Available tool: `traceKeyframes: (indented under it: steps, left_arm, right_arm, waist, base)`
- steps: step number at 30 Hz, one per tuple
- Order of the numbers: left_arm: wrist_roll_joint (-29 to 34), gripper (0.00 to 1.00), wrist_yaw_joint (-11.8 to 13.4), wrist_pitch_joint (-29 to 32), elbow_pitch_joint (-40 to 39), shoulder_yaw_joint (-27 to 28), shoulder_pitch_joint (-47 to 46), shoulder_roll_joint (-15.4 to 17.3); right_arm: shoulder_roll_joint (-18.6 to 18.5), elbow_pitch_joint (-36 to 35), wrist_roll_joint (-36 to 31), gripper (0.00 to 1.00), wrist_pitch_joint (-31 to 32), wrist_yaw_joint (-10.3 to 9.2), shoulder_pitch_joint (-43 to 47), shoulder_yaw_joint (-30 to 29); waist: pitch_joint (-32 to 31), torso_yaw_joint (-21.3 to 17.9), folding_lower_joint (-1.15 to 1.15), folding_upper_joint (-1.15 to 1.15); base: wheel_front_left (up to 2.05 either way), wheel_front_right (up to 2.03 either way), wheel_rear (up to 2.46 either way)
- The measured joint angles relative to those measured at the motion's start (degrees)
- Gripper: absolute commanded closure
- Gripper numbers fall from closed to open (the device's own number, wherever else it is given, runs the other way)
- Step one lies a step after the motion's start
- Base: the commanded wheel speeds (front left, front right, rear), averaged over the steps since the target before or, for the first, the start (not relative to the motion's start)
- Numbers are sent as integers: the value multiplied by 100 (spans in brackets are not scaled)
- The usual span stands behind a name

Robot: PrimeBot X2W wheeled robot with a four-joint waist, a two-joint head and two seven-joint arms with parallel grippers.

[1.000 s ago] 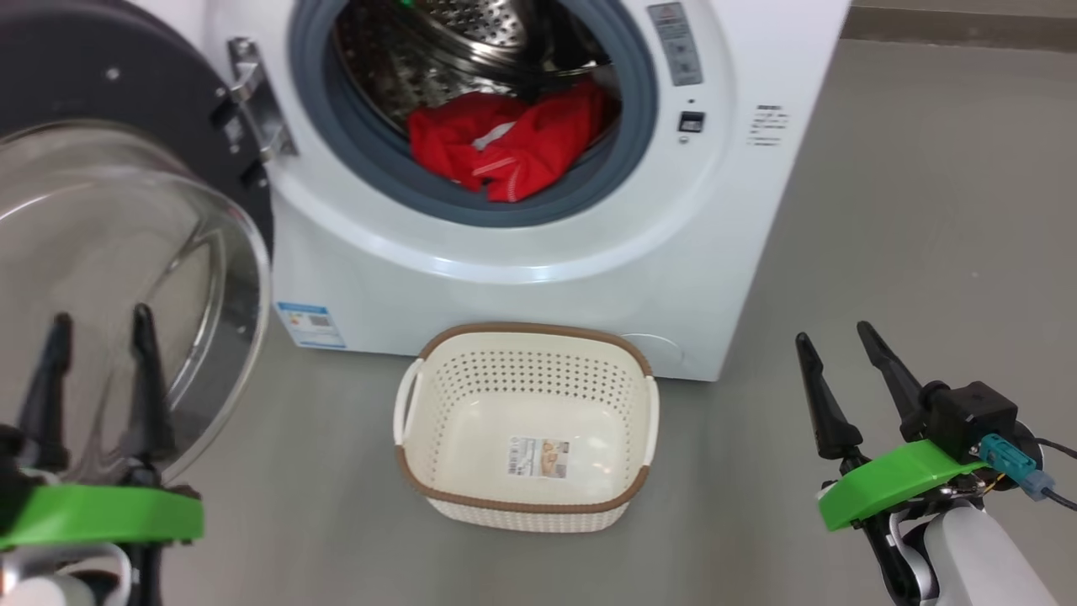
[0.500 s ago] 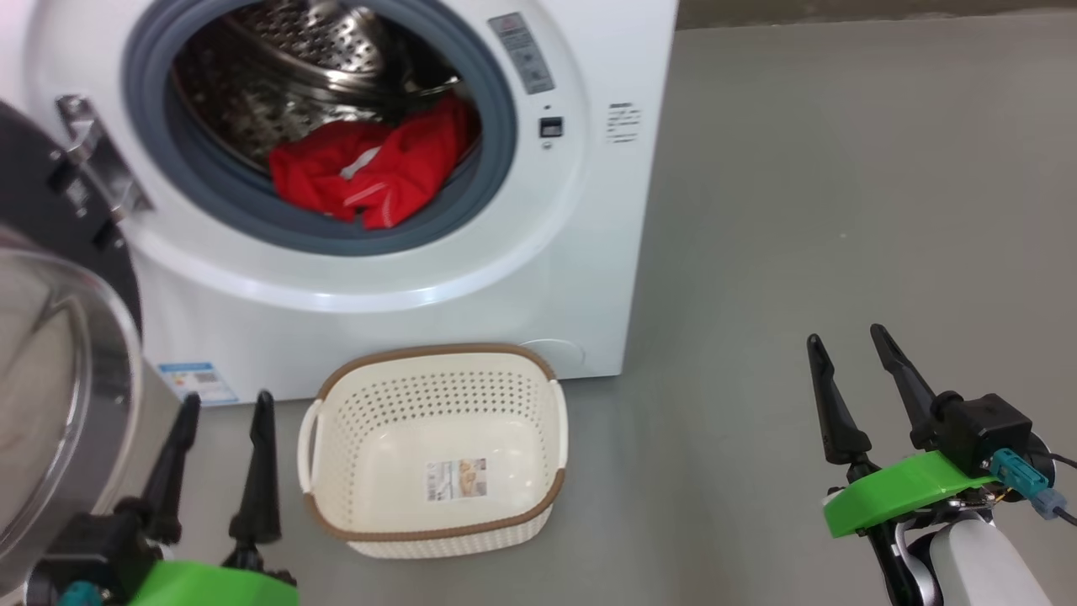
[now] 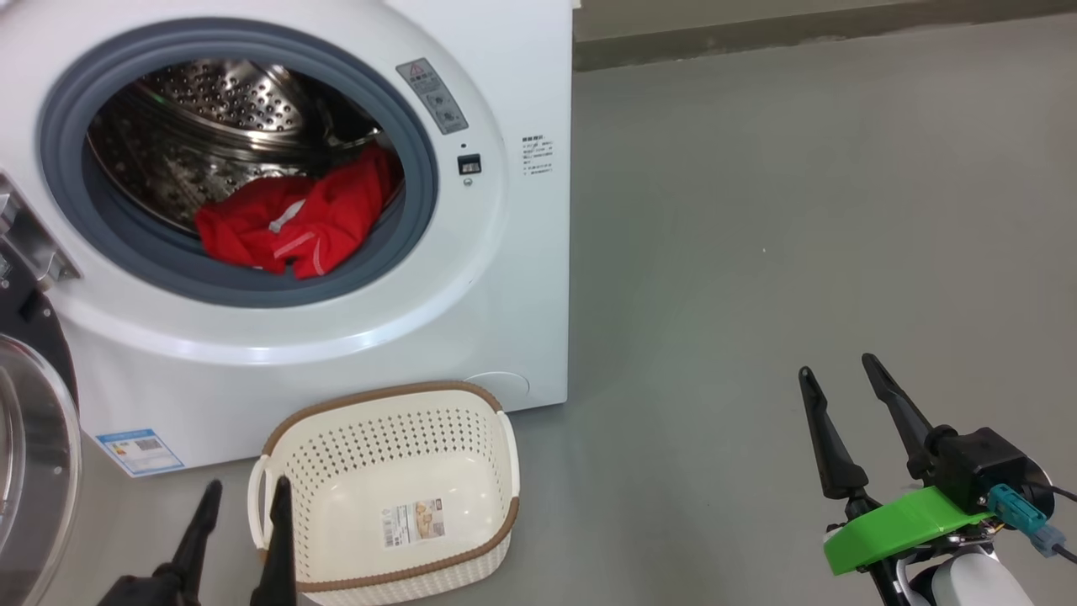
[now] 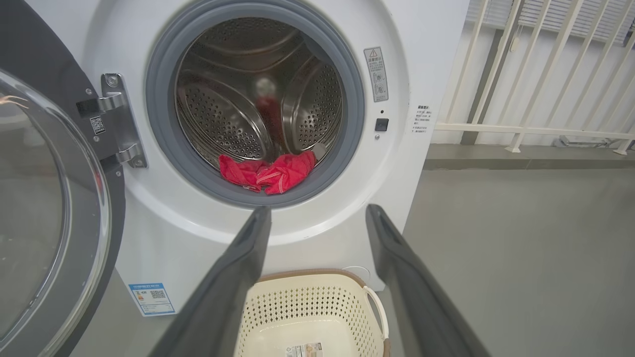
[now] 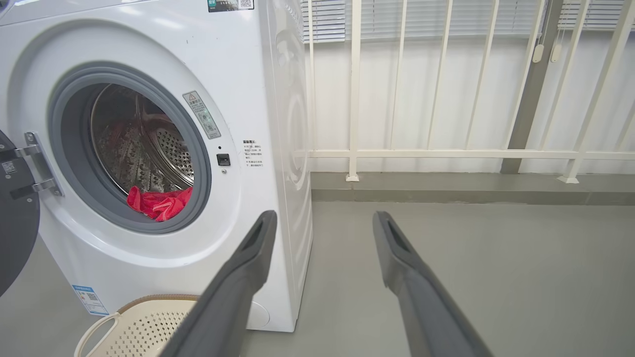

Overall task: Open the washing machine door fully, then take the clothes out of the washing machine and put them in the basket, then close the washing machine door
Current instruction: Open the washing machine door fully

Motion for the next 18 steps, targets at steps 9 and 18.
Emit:
traceKeyframes:
  steps: [9,18]
  left_arm:
    - [311,0,-119,-7,149,152,139,-212]
    - [547,0,-253,-7,255,355,150,-387]
  right_arm:
    - [5,-53,-55,0,0,0,126,-5]
    - [20,-57,-99,0,0,0,130,12]
  waist:
    - [-98,4,0,0]
    - [-81,57,0,0]
  base:
    - [0,0,0]
    - [0,0,0]
